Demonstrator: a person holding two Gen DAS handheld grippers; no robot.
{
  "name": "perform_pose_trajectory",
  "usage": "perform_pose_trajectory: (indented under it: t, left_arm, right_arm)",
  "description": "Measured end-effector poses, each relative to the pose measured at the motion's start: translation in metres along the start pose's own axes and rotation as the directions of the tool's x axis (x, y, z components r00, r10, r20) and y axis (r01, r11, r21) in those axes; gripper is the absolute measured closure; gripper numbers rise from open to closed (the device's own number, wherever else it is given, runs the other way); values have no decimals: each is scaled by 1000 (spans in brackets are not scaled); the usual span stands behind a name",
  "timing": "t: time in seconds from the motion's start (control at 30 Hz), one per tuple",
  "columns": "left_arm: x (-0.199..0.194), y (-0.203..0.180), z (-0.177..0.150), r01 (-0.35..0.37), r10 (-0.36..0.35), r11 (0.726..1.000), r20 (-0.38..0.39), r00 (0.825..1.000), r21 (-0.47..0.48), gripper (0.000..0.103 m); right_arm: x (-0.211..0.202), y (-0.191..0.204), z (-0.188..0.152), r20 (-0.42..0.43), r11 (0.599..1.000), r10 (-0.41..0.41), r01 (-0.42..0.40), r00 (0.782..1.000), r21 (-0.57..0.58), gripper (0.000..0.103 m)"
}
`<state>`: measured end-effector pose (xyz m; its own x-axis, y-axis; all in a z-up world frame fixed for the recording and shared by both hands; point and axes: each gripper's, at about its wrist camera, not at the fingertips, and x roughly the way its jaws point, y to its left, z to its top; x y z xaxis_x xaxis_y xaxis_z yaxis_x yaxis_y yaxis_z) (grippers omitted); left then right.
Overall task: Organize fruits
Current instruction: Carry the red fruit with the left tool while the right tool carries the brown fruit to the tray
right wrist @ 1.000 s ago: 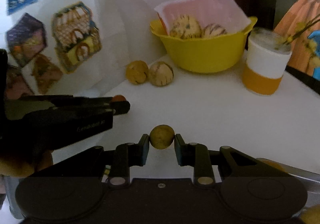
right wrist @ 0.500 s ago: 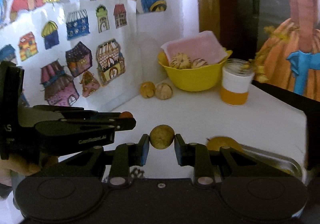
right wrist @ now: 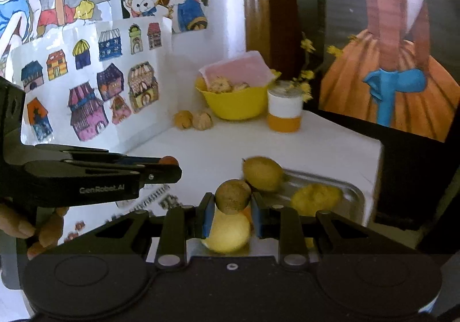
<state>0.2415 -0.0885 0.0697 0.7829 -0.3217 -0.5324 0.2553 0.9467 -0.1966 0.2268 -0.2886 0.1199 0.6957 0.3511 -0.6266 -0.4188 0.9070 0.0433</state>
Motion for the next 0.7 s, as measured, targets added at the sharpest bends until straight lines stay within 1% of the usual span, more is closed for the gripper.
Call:
perform_pose_trajectory:
  t: [0.23, 0.4, 0.7]
  left_arm:
    - [6, -18, -24, 20, -21, 1000, -28, 999, -9, 78]
    - [12, -25, -38, 22, -23, 1000, -56, 998, -17, 78]
    - [27, -39, -57, 13, -12, 1000, -99, 995, 11, 78]
  right_arm:
    - [-9, -12, -37, -2, 999, -39, 39, 999, -3, 74]
    - [-5, -20, -59, -9, 999, -48, 48, 999, 11, 74]
    - [7, -30, -88, -25, 996, -71, 72, 997, 46, 74]
